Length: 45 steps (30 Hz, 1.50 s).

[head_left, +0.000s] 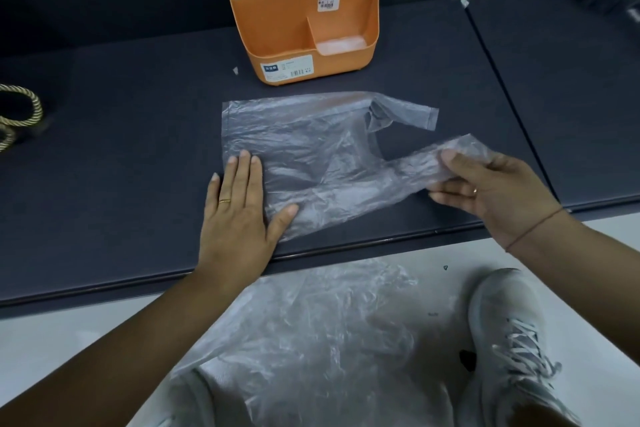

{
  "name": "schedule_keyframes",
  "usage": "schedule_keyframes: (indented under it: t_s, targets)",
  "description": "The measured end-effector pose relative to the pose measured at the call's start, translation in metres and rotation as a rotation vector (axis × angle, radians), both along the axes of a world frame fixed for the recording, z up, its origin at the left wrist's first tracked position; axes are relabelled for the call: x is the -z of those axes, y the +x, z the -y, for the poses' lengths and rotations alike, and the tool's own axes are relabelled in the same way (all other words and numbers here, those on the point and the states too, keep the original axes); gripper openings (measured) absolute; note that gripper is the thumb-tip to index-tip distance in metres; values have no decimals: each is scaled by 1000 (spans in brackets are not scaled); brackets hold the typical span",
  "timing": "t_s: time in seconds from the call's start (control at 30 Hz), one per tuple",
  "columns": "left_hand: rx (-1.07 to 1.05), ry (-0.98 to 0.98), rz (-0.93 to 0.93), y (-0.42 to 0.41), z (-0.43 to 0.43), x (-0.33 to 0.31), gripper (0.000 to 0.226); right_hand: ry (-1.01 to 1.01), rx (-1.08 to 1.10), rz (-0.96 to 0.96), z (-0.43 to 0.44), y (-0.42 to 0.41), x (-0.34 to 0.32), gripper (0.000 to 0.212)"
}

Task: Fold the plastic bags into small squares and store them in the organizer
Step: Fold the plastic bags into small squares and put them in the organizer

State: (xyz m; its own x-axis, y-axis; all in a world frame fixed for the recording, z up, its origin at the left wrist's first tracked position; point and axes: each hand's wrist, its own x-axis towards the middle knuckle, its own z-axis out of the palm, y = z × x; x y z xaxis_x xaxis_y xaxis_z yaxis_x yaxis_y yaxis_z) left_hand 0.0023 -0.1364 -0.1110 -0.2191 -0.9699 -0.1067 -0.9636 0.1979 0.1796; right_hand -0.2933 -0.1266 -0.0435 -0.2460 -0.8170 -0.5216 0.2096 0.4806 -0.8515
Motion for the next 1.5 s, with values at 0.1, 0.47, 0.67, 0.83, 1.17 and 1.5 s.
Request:
schedule_keyframes:
  t_s: [0.1, 0.47, 0.67, 0.83, 1.17, 1.5]
  targets:
    - [12, -24, 44, 0, -1, 3, 93, 31, 82, -171, 4, -11, 8, 8]
    - [67, -18, 105, 12, -33, 5, 83, 89, -146, -801, 4, -39, 18, 7]
    - [-16, -41, -57, 16, -19, -9, 86, -307, -277, -1111, 37, 3, 8, 31]
    - [-32, -60, -22, 2, 41, -15, 89, -529, -874, -1125, 53, 107, 15, 60]
    - [10, 85, 122, 19, 68, -3, 83, -201, -920, -1503, 83, 57, 65, 96]
    - [346, -152, -82, -8, -18, -12, 84, -614, -859, -1327, 4, 67, 40, 81]
